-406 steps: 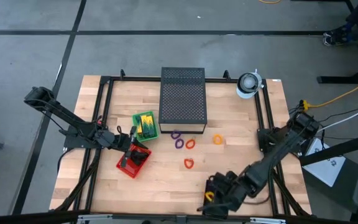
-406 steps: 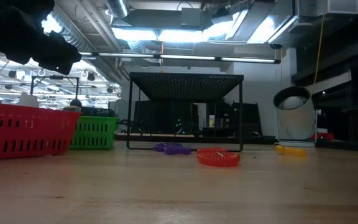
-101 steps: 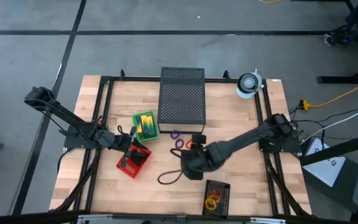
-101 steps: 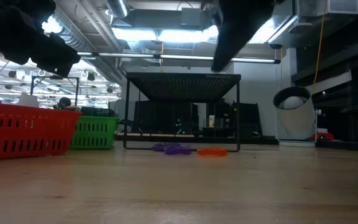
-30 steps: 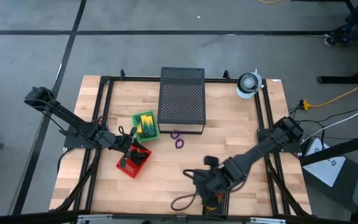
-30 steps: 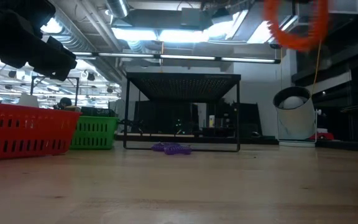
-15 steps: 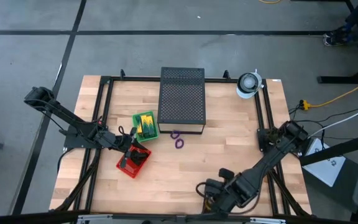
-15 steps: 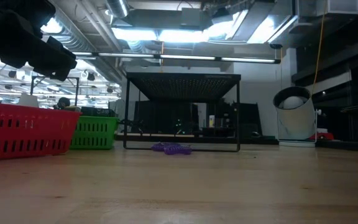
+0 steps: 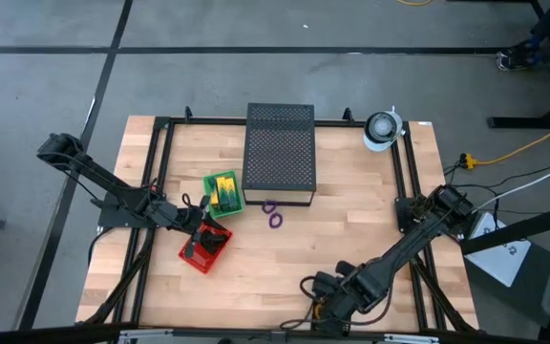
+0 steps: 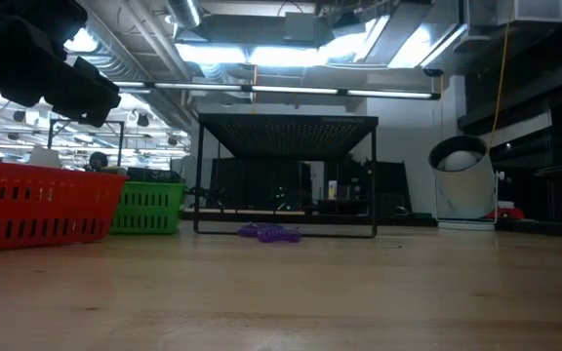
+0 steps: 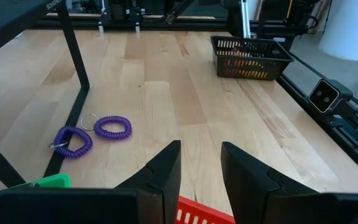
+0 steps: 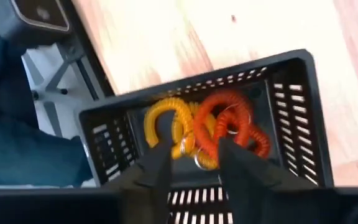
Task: Pick & Place Office Desk Supplies
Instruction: Put the orange spring keychain into the black bin, then put the purple spring keychain into the black bin
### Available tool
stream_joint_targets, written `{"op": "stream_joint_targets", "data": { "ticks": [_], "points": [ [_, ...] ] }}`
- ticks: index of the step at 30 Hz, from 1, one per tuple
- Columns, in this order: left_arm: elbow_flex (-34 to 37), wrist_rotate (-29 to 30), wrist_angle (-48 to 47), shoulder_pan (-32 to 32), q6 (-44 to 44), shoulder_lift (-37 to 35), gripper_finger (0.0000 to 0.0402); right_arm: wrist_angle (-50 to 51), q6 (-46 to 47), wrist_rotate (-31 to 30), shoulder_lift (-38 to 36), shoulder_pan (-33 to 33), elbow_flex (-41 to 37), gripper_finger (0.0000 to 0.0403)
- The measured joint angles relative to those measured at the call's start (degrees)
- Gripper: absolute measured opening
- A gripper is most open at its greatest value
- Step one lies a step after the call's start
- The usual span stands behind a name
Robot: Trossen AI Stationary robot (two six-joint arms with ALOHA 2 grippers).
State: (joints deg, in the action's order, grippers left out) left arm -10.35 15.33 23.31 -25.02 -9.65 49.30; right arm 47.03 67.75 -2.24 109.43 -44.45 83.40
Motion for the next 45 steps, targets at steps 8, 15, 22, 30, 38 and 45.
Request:
{"op": "stream_joint_targets", "data": {
  "ticks": [8, 15, 22, 30, 38, 45],
  "points": [
    [0.00, 0.02, 0.02, -0.01, 0.13, 0.00, 0.0109, 0.07, -7.62, -3.41, -0.42, 1.30, 2.41, 0.0205],
    [0.04, 0.04, 0.85, -0.01, 0.24, 0.00, 0.0109, -0.12, -20.75, -18.32, -0.50, 6.89, 8.52, 0.0195],
    [0.04, 0.04, 0.85, -0.02, 0.29, 0.00, 0.0109, -0.44, -31.50, -23.35, -0.11, 16.24, 9.20, 0.0178],
    [0.02, 0.00, 0.74, 0.00, 0.39, 0.00, 0.0109, -4.56, -46.37, -13.08, 1.62, 26.36, 9.25, 0.0175],
    [0.04, -0.02, 0.38, -0.01, 0.22, -0.02, 0.0109, -5.91, -52.76, -6.74, 7.87, 30.89, 9.20, 0.0175],
    [0.04, -0.06, 0.35, -0.02, 0.25, -0.02, 0.0109, -6.59, -53.91, -3.72, 12.16, 32.16, 9.18, 0.0175]
  ]
}}
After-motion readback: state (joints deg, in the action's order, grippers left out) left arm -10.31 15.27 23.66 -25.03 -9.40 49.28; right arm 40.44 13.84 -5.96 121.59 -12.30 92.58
